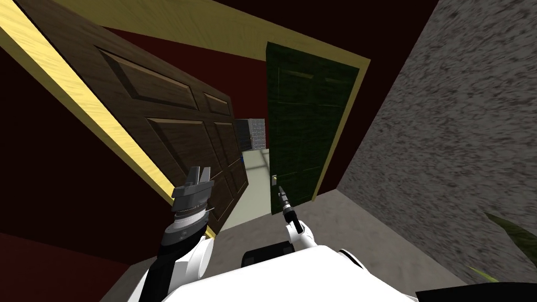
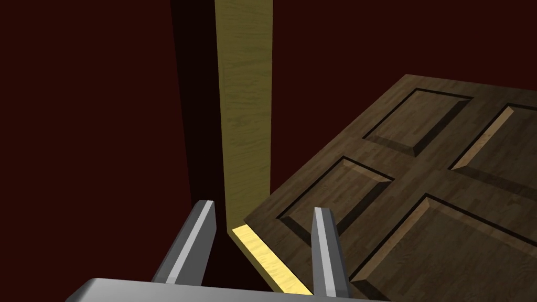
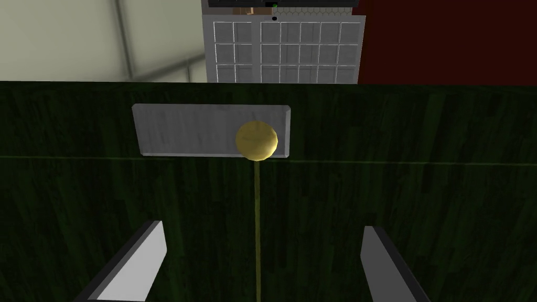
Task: Push the door open
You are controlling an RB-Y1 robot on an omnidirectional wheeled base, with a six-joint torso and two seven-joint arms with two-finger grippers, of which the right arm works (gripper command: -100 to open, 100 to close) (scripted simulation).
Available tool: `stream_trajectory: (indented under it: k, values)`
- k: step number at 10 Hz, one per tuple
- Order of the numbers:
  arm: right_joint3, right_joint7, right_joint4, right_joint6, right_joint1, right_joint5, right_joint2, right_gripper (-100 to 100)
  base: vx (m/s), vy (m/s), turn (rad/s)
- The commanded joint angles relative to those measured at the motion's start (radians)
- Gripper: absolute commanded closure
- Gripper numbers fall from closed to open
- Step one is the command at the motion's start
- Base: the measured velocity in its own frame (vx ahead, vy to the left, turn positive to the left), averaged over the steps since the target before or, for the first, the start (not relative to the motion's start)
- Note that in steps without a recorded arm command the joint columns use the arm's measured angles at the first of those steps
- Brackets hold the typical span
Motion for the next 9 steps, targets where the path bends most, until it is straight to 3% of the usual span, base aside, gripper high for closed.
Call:
stream_trajectory:
  k: [1,2,5,9]
  values:
    - [0.0,0.0,0.0,0.0,0.0,0.0,0.0,-100,0.02,-0.048,0.024]
    - [-0.002,0.0,0.006,-0.007,0.001,-0.001,-0.018,-100,0.116,0.0,0.035]
    - [-0.006,0.0,0.011,-0.014,0.005,-0.002,-0.029,-100,0.188,0.013,0.025]
    - [-0.011,0.0,0.019,-0.027,0.01,-0.005,-0.021,-100,0.178,0.017,0.026]
